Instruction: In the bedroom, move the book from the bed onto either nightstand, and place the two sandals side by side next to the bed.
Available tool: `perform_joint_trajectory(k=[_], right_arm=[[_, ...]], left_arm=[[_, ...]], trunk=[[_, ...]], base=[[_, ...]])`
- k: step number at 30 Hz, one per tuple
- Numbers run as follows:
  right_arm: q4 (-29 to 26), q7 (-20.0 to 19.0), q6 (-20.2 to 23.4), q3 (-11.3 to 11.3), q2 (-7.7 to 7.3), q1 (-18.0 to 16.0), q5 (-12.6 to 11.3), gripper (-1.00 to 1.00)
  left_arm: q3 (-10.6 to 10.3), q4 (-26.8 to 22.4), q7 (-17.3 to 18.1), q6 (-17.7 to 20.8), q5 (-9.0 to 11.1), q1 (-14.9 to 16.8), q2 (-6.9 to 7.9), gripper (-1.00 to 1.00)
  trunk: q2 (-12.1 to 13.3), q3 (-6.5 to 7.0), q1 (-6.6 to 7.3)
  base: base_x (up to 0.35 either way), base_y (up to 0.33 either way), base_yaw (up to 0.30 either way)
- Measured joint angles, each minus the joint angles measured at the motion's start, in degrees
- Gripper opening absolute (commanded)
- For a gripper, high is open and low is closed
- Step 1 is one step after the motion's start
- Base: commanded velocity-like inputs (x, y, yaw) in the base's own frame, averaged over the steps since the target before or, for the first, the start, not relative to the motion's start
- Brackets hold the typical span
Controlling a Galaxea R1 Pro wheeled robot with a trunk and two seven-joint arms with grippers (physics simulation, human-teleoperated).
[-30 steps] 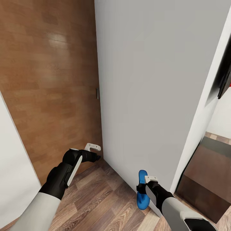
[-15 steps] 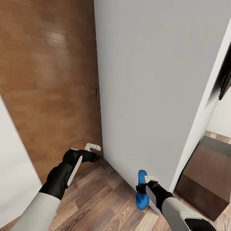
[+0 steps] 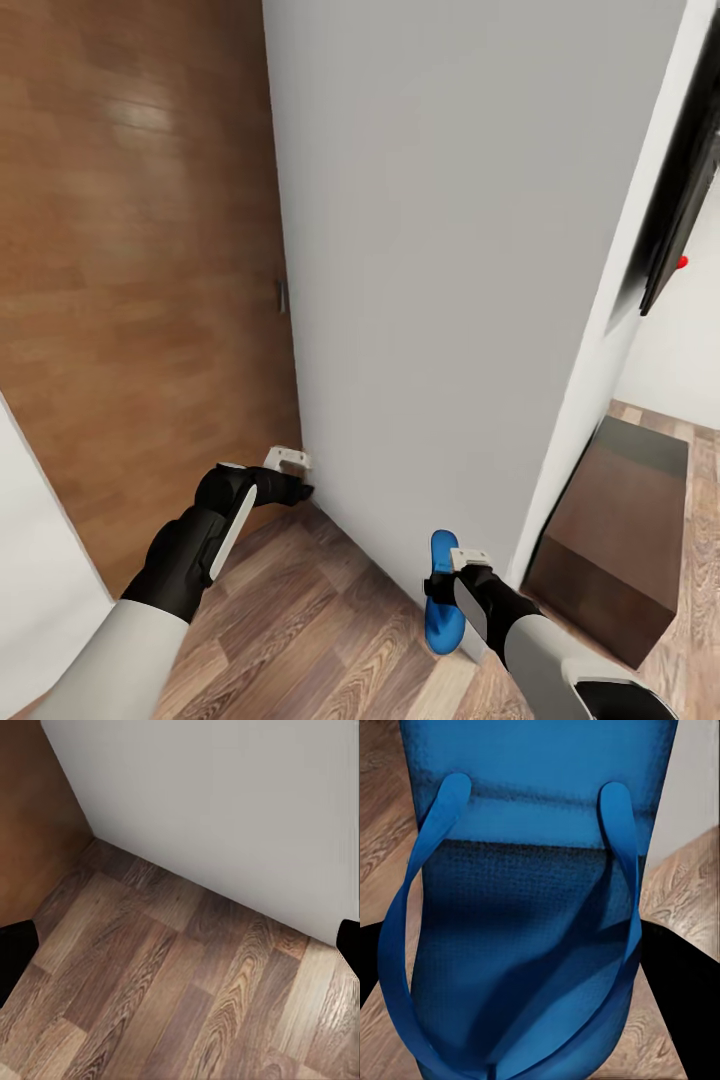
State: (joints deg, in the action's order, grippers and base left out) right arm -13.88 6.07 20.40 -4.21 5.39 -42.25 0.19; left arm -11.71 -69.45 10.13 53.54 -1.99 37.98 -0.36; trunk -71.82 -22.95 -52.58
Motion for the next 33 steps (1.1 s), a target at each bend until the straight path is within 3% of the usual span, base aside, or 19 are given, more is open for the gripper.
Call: perform_joint_trajectory(k=[33], right_arm=[[0.17,-0.01,0.00,-0.02,0.00,0.00,0.01,-1.00]], left_arm=[[0.00,0.00,0.00,-0.01,0.00,-0.01,0.00,1.00]], trunk=[[13.25,5.93,7.25]], base=[[0.000,0.000,-0.273]])
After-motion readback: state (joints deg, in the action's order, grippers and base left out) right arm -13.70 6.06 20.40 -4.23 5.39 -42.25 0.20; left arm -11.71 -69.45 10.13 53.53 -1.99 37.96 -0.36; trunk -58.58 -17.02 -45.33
